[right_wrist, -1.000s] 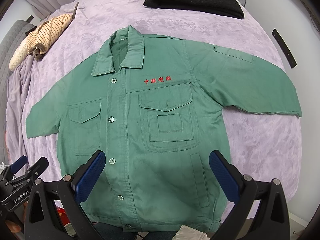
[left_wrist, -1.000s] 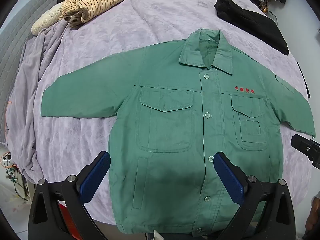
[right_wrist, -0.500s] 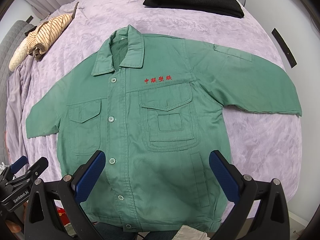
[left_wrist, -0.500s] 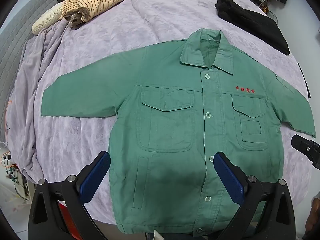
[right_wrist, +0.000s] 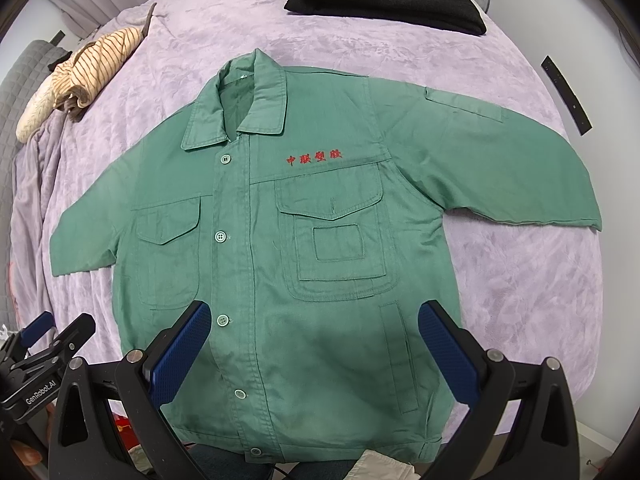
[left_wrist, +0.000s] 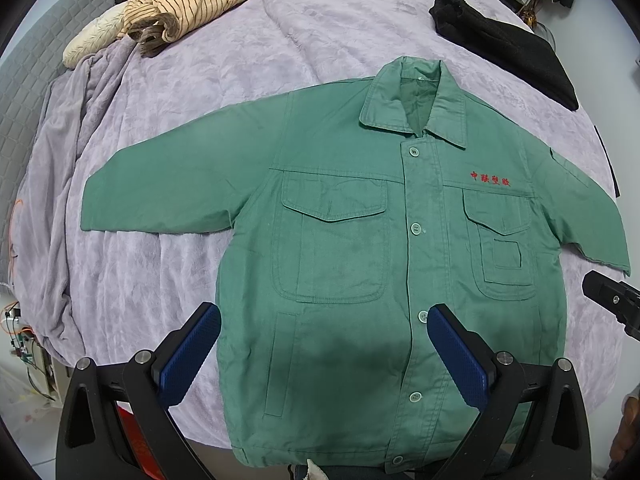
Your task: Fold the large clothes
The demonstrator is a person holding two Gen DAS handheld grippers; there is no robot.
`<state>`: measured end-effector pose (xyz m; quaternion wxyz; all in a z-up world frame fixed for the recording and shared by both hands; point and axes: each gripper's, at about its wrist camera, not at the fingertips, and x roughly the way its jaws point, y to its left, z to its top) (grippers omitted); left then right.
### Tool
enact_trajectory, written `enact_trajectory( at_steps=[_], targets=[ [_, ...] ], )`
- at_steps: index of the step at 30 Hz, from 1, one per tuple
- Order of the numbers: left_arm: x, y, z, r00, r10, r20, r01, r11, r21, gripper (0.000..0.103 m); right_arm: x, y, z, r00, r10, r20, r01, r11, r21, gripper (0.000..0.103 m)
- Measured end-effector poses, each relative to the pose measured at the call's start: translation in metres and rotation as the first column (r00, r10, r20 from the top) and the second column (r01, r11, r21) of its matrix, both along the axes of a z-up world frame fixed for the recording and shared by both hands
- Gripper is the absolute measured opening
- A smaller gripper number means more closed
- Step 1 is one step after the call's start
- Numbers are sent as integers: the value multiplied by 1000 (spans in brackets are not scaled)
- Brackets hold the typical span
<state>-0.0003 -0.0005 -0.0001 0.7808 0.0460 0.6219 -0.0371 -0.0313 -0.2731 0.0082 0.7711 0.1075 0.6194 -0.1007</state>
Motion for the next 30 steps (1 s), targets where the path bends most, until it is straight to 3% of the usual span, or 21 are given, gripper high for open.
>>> enact_trajectory(
  at_steps=[30],
  targets=[
    [-6,7,-4,1000,11,6,-11,1000,-26,103,-10,-5,8,1000,-16,2,16,1000,-3,103]
  ],
)
